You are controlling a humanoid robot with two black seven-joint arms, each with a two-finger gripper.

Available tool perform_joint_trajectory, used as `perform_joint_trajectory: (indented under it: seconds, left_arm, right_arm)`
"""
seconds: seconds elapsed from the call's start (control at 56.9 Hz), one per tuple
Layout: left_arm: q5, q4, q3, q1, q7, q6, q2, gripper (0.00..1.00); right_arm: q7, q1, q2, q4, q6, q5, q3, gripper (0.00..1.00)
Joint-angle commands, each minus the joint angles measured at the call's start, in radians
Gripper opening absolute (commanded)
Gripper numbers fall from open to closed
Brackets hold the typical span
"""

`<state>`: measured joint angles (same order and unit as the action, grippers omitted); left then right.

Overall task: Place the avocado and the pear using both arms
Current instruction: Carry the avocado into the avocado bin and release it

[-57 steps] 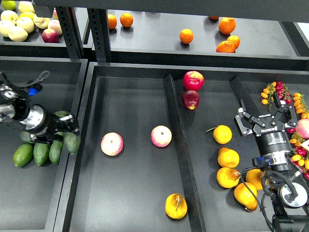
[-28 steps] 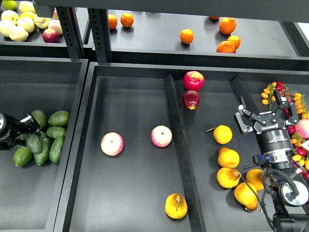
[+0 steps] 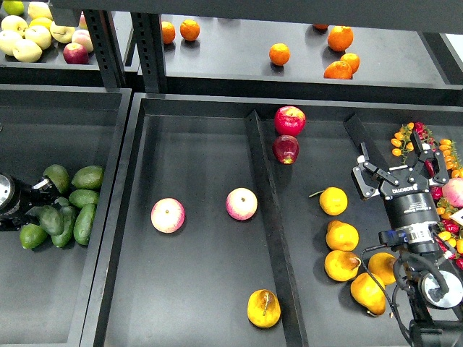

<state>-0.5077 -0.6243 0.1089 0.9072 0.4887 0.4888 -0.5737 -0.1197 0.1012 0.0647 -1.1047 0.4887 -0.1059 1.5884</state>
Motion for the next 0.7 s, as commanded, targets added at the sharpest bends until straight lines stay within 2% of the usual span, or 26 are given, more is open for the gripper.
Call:
perform_joint_trajectory:
  seconds: [0.0,0.211,0.51,0.615,0.633,0.65,0.685]
  left_arm:
    - [0.000,0.000,0.000,-0.007,0.000,0.000,0.001,0.46]
    - [0.003,0.009,0.000,-0.013,0.000,0.000,0.008,0.48]
    - [0.003,0.011,0.005,-0.013,0.000,0.000,0.012,0.62]
    - [0.003,0.011,0.006,-0.013,0.000,0.000,0.012,0.74]
    - [0.002,0.011,0.006,-0.013,0.000,0.000,0.014,0.77]
    - [0.001,0.011,0.006,-0.013,0.000,0.000,0.014,0.86]
    - [0.001,0.011,0.006,-0.013,0.000,0.000,0.014,0.90]
  right_arm:
    - [0.000,0.000,0.000,-0.001,0.000,0.000,-0.001,1.00]
    - [0.000,0.000,0.000,-0.006,0.000,0.000,0.001,1.00]
    - [0.000,0.000,0.001,-0.004,0.000,0.000,0.001,1.00]
    - [0.000,0.000,0.001,-0.004,0.000,0.002,0.001,1.00]
    - [0.000,0.000,0.001,-0.004,0.000,0.000,0.001,1.00]
    - [0.000,0.000,0.001,-0.004,0.000,0.000,0.001,1.00]
    - [0.000,0.000,0.001,-0.004,0.000,0.000,0.001,1.00]
